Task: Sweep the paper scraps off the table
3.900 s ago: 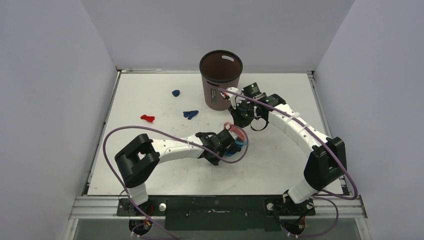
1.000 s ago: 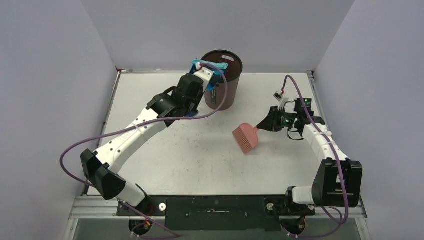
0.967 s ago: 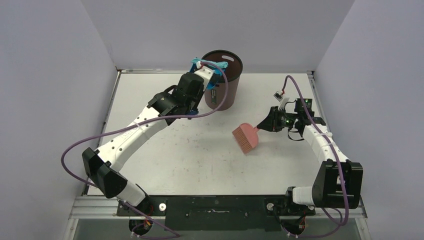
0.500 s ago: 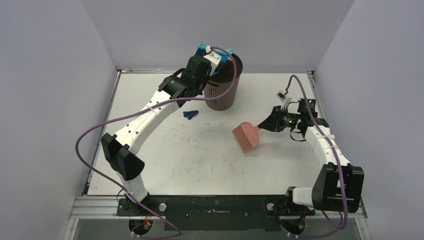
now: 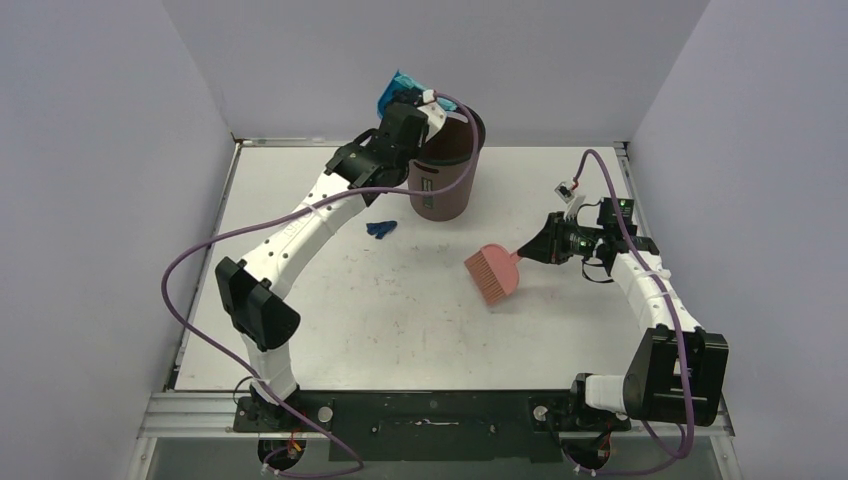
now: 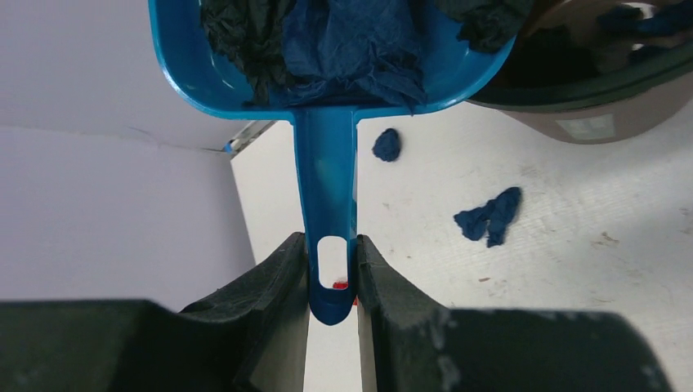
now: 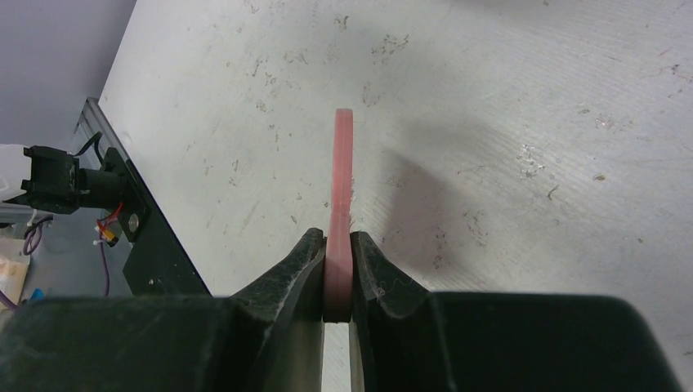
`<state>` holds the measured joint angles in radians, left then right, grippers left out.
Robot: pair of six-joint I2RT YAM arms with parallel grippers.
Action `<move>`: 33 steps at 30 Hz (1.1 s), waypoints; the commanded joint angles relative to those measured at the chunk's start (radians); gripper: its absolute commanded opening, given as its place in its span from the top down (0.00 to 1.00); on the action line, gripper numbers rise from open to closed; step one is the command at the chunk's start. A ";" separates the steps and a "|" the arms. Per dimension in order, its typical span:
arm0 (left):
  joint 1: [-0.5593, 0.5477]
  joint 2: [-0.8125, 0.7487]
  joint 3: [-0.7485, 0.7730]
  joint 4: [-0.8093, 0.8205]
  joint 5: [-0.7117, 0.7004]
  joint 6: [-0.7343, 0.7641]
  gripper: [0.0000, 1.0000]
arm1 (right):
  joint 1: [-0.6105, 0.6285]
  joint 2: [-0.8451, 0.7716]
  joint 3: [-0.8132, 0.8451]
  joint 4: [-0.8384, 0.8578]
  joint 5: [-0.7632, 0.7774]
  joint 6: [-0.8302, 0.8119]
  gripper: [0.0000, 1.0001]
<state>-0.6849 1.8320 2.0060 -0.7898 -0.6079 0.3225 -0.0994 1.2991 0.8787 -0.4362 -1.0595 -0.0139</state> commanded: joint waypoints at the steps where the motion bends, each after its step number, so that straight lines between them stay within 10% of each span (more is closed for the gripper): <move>1: 0.007 0.039 0.079 0.107 -0.155 0.178 1.00 | -0.007 -0.007 0.009 0.024 -0.051 -0.022 0.95; 12: -0.022 0.112 0.036 0.391 -0.352 0.629 1.00 | -0.009 0.019 0.015 0.011 -0.060 -0.034 0.95; 17: -0.062 0.107 -0.202 0.871 -0.407 1.134 1.00 | -0.009 0.025 0.017 0.005 -0.066 -0.036 0.95; 33: -0.065 0.066 -0.210 0.902 -0.425 1.073 1.00 | -0.014 0.021 0.014 0.003 -0.063 -0.041 0.95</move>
<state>-0.7528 1.9644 1.7954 0.0296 -1.0111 1.4036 -0.1062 1.3251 0.8787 -0.4625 -1.0821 -0.0322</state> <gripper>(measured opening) 0.217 0.130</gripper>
